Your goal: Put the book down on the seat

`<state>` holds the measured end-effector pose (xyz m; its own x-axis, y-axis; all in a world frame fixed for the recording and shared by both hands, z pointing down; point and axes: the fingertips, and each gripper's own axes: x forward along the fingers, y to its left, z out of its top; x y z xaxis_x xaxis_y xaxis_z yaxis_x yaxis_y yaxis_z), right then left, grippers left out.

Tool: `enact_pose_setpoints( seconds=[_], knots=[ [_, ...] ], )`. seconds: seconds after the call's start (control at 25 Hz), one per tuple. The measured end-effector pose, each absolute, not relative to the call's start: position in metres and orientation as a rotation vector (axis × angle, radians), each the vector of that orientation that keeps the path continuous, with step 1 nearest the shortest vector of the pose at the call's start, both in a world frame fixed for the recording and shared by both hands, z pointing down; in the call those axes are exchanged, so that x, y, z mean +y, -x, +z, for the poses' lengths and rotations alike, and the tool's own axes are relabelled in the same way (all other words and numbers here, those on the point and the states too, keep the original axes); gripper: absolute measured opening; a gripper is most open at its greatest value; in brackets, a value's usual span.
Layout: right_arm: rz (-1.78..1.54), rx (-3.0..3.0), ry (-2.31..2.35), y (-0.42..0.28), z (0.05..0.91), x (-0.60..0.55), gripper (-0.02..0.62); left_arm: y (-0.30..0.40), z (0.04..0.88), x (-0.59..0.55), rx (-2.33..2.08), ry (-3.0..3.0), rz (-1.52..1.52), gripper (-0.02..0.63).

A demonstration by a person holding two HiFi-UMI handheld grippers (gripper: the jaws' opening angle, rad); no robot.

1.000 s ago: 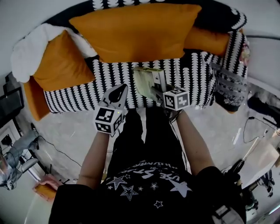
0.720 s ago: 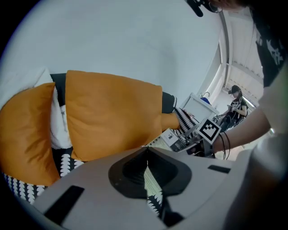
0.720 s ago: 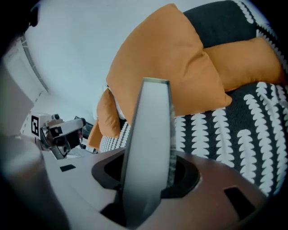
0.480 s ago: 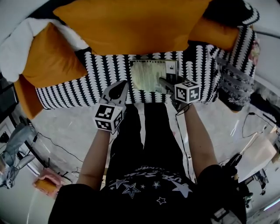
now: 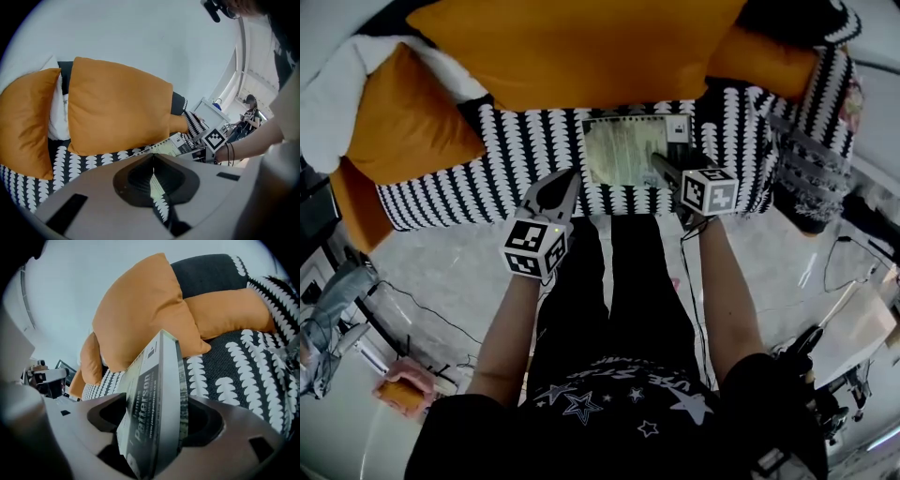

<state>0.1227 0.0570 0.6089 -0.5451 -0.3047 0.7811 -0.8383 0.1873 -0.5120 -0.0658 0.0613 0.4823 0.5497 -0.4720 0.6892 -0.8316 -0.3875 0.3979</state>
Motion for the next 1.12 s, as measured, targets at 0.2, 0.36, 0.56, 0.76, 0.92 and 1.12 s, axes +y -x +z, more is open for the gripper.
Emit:
enact_pose_setpoints(
  seconds=[0.2, 0.36, 0.56, 0.76, 0.92, 1.12],
  knots=[
    [1.264, -1.914, -1.131, -0.127, 0.603, 0.070, 0.336, 0.071, 0.471, 0.070, -1.062, -2.060, 0.608, 0.009],
    [1.365, -1.866, -1.034, -0.114, 0.621, 0.087, 0.334, 0.070, 0.474, 0.077, -1.031, -2.090, 0.627, 0.009],
    [1.353, -1.845, -1.042, -0.102, 0.620, 0.088, 0.339, 0.075, 0.467, 0.084, -1.018, -2.125, 0.653, 0.009],
    [1.166, -1.859, -1.264, -0.118, 0.604, 0.072, 0.348, 0.075, 0.468, 0.089, -0.985, -2.140, 0.656, 0.009],
    [1.125, -1.871, -1.309, -0.138, 0.591, 0.068, 0.348, 0.067, 0.465, 0.093, -0.985, -2.137, 0.648, 0.009],
    [1.108, -1.896, -1.304, -0.158, 0.554, 0.052, 0.348, 0.050, 0.430, 0.078, -1.003, -2.170, 0.610, 0.009]
  ],
)
